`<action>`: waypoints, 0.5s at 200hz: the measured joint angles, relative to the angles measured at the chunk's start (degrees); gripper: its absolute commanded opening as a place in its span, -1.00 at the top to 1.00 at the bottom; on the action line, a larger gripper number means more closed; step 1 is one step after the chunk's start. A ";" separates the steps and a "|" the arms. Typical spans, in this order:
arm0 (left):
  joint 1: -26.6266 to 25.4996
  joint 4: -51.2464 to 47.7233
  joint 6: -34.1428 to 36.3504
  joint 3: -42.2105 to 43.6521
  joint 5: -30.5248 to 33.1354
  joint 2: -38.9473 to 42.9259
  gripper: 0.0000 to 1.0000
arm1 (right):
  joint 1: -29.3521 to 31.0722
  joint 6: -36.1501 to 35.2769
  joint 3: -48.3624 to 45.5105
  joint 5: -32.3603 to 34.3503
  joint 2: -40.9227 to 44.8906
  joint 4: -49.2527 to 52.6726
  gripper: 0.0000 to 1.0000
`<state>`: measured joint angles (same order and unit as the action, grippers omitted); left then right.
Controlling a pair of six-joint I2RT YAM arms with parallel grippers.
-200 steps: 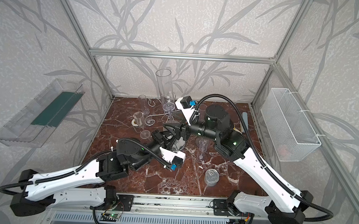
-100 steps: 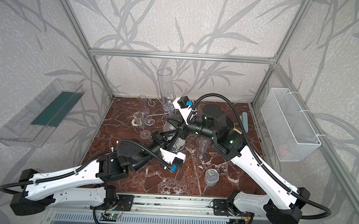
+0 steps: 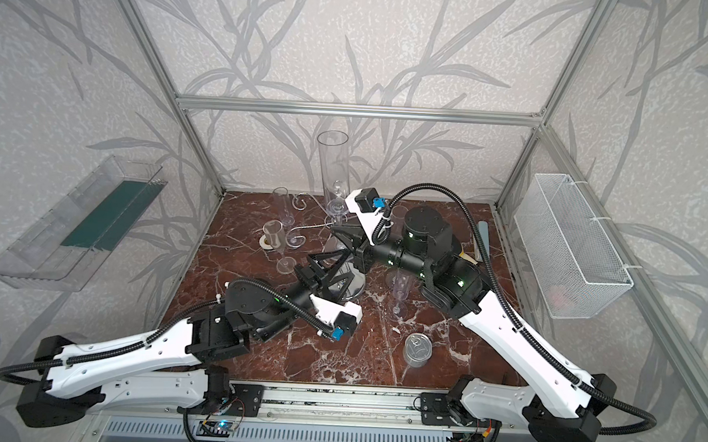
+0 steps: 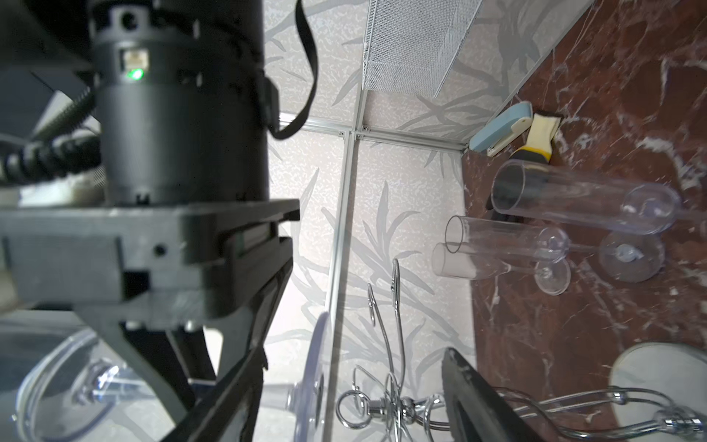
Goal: Take the wine glass off the wine glass rack
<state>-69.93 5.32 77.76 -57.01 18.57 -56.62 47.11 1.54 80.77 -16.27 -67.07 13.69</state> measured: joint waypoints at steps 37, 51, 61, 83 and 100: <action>-0.13 -6.25 -18.18 -11.43 -5.11 3.61 -0.65 | -0.02 -2.45 -2.93 3.91 6.14 0.26 1.00; -0.13 -7.65 -24.46 -14.10 -6.86 5.29 -0.71 | 0.00 -3.30 -4.98 5.11 9.40 0.28 1.00; -0.13 -9.62 -28.22 -16.13 -7.85 6.03 -0.72 | 0.00 -4.00 -6.29 5.92 11.61 0.44 1.00; 0.22 -14.73 -36.04 -20.76 -9.46 5.66 -0.80 | 0.00 -5.57 -9.16 7.06 16.11 0.79 1.00; 1.07 -17.16 -41.33 -21.75 -10.12 5.05 -0.89 | 0.00 -6.34 -12.37 7.04 19.08 0.81 1.00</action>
<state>-68.86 -11.84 36.42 -78.76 8.45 -51.57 47.11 -4.80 68.40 -9.23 -47.99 14.50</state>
